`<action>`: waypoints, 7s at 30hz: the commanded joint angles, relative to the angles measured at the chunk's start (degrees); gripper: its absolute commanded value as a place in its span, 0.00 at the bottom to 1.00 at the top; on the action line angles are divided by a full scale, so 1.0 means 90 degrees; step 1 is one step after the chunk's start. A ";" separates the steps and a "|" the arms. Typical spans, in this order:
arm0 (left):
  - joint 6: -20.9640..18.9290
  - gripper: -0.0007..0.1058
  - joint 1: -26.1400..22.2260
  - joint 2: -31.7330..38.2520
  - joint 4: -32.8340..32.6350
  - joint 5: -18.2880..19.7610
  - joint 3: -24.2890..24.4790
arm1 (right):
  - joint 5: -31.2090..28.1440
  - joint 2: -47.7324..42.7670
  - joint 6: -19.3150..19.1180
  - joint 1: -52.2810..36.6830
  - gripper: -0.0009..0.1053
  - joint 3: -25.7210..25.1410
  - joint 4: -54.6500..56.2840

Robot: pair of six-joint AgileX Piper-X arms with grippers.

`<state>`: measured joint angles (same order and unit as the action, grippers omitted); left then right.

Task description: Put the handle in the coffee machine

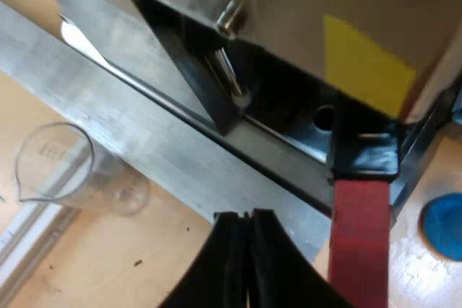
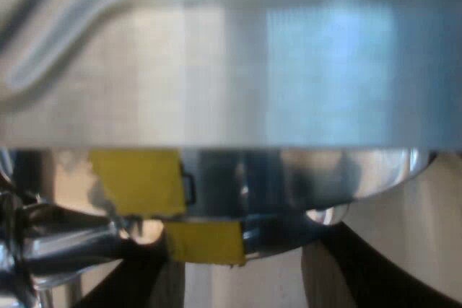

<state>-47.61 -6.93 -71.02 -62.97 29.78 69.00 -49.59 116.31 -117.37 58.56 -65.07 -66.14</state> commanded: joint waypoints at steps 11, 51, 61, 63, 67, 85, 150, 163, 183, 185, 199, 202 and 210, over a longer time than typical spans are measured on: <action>-0.0067 0.01 0.0032 -0.0931 0.0008 0.0217 0.0017 | -0.0028 -0.0195 0.0026 -0.0041 0.39 -0.0111 -0.0767; -0.0893 0.01 0.0894 -0.0336 -0.0124 0.0519 -0.0983 | -0.0028 -0.0195 -0.0279 0.0063 0.38 -0.0111 -0.0767; -0.1541 0.01 0.1451 -0.0005 -0.0125 0.0531 -0.0983 | -0.0227 -0.0243 -0.0267 0.0117 0.38 -0.0013 -0.1026; -0.1540 0.01 0.1487 -0.0005 -0.0125 0.0533 -0.0983 | -0.0227 -0.0274 -0.0267 0.0117 0.38 0.0046 -0.1026; -0.1540 0.01 0.1510 -0.0005 -0.0142 0.0533 -0.1048 | -0.0227 -0.0307 -0.0267 0.0117 0.38 0.0125 -0.1039; -0.1673 0.01 0.2024 -0.0005 -0.0051 0.0539 -0.1235 | -0.0058 -0.2708 0.0158 0.0720 0.38 0.3286 -0.1045; -0.5164 0.01 0.3861 0.1345 0.0779 -0.0344 -0.1851 | 0.2893 -0.6692 0.2210 0.1661 0.38 0.2805 0.7119; -0.5164 0.01 0.3895 0.1345 0.1117 0.0128 -0.1851 | 0.2922 -0.6905 0.2210 0.1667 0.38 0.2246 0.7969; -0.5109 0.01 0.4730 0.1345 0.2599 0.1152 -0.1851 | 0.2350 -0.7097 0.2210 0.1667 0.38 0.1968 0.8010; -0.5109 0.01 0.4730 0.1345 0.2888 0.1382 -0.1851 | 0.2342 -0.7097 0.2210 0.1667 0.38 0.1968 0.8010; -0.5005 0.01 0.4582 0.1333 0.2051 0.0881 -0.1851 | 0.2200 -0.7097 0.2335 0.1667 0.38 0.1968 0.8276; -0.4503 0.01 0.4328 0.1333 0.1512 0.0410 -0.1851 | 0.2249 -0.7097 0.2556 0.1667 0.38 0.1968 0.8572; -0.3705 0.01 0.3319 0.1378 0.0296 -0.0192 -0.1868 | 0.2252 -0.7097 0.2571 0.1667 0.38 0.1968 0.8722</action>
<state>-82.37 24.53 -59.18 -59.28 26.70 51.76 -29.39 52.98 -94.03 73.54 -46.70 12.60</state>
